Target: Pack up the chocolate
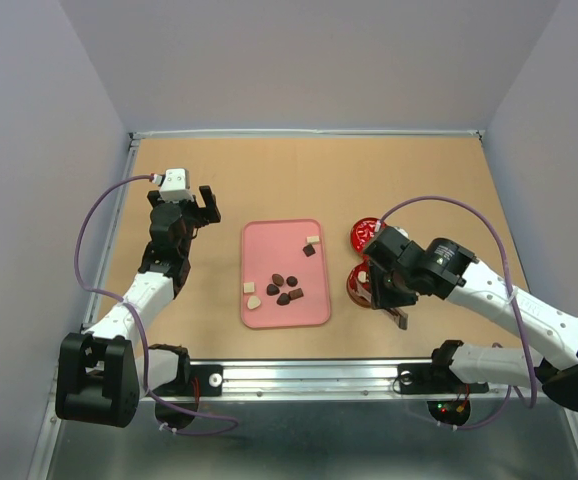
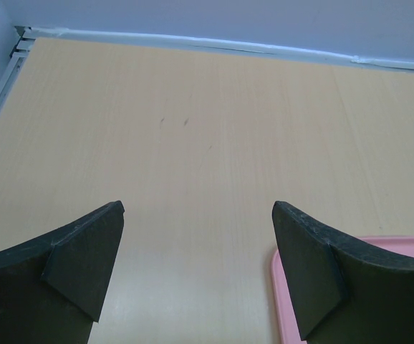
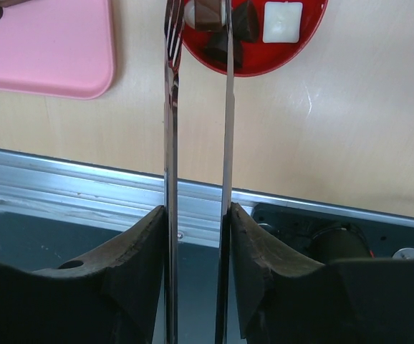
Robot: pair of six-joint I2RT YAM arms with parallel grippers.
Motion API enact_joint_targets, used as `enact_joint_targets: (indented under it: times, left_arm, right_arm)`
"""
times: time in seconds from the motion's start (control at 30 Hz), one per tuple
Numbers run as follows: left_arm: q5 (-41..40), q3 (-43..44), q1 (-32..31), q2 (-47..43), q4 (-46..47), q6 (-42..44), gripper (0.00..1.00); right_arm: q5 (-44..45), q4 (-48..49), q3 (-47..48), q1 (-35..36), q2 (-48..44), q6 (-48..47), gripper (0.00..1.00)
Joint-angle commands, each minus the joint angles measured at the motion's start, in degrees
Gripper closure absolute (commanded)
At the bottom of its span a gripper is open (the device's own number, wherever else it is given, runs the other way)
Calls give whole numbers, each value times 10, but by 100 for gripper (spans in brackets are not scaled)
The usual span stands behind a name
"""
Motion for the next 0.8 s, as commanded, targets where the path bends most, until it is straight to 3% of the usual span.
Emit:
enact_joint_targets:
  times: [0.0, 0.4, 0.77]
  left_arm:
    - [3, 13, 3, -13, 17, -2, 4]
    - [4, 13, 3, -13, 17, -3, 4]
    - [4, 12, 4, -15, 17, -3, 4]
  right_arm:
    - [2, 14, -10, -4, -4, 0, 54]
    - [85, 3, 74, -4, 10, -14, 54]
    - [86, 123, 137, -4, 116, -119, 54]
